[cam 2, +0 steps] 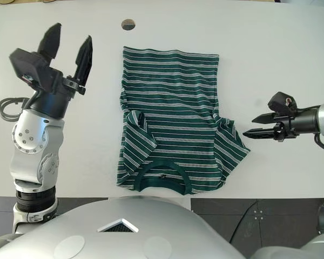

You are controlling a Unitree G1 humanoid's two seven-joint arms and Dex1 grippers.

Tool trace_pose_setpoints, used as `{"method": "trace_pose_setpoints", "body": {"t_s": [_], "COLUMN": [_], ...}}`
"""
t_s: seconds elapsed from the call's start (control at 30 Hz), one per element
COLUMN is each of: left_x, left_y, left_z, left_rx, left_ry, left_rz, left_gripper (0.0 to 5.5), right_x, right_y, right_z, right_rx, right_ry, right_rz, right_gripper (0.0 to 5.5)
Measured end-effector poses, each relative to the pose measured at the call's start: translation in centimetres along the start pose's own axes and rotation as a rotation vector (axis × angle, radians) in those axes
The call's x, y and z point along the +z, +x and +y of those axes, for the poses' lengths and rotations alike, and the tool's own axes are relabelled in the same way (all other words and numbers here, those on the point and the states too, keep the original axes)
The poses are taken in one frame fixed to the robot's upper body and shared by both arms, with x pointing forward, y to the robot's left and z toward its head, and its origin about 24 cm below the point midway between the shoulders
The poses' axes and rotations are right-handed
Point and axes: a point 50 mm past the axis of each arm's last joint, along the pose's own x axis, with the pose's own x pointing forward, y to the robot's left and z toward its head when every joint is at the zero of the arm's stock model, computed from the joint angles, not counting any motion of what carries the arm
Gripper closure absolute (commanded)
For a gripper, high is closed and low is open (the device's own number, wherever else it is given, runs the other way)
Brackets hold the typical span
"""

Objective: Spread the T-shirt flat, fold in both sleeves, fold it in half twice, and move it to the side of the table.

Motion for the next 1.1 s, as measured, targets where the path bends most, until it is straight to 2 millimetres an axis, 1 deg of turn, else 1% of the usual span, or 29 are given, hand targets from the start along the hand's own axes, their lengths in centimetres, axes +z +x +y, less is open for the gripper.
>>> {"method": "trace_pose_setpoints", "body": {"t_s": [0.1,0.13,0.23,0.3,0.4,0.63,0.77,0.97,1.1], "left_x": [-0.1,-0.2,-0.4,-1.0,-1.0,-0.9,-0.7,-0.5,-0.5], "left_y": [-0.4,-0.5,-0.7,-0.8,-0.7,0.1,0.2,0.3,0.3], "left_z": [0.4,0.4,0.6,0.8,0.9,0.9,0.8,0.7,0.7], "left_rx": [0.035,0.040,0.052,0.069,0.078,0.077,0.081,0.080,0.082], "left_ry": [-0.012,-0.019,-0.039,-0.072,-0.081,-0.101,-0.105,-0.112,-0.117], "left_rz": [-0.003,0.000,-0.008,0.005,0.002,0.006,0.004,0.009,0.007], "left_gripper": [2.46,2.46,2.46,2.46,2.46,2.46,2.43,2.43,2.43], "right_x": [-1.5,-1.6,-1.7,-1.5,-1.3,-1.1,-1.1,-1.2,-1.4], "right_y": [0.3,0.3,0.5,0.8,1.2,1.7,1.8,2.1,2.3], "right_z": [-0.5,-0.4,-0.1,0.5,1.5,2.5,2.6,2.9,3.0], "right_rx": [-0.007,0.003,0.047,0.106,0.202,0.250,0.242,0.259,0.267], "right_ry": [0.011,0.002,-0.006,-0.006,0.014,-0.003,-0.011,-0.016,-0.012], "right_rz": [0.075,0.079,0.081,0.071,0.050,0.049,0.053,0.064,0.071], "right_gripper": [2.20,2.20,2.20,2.20,2.20,2.20,2.88,4.10,4.78]}}
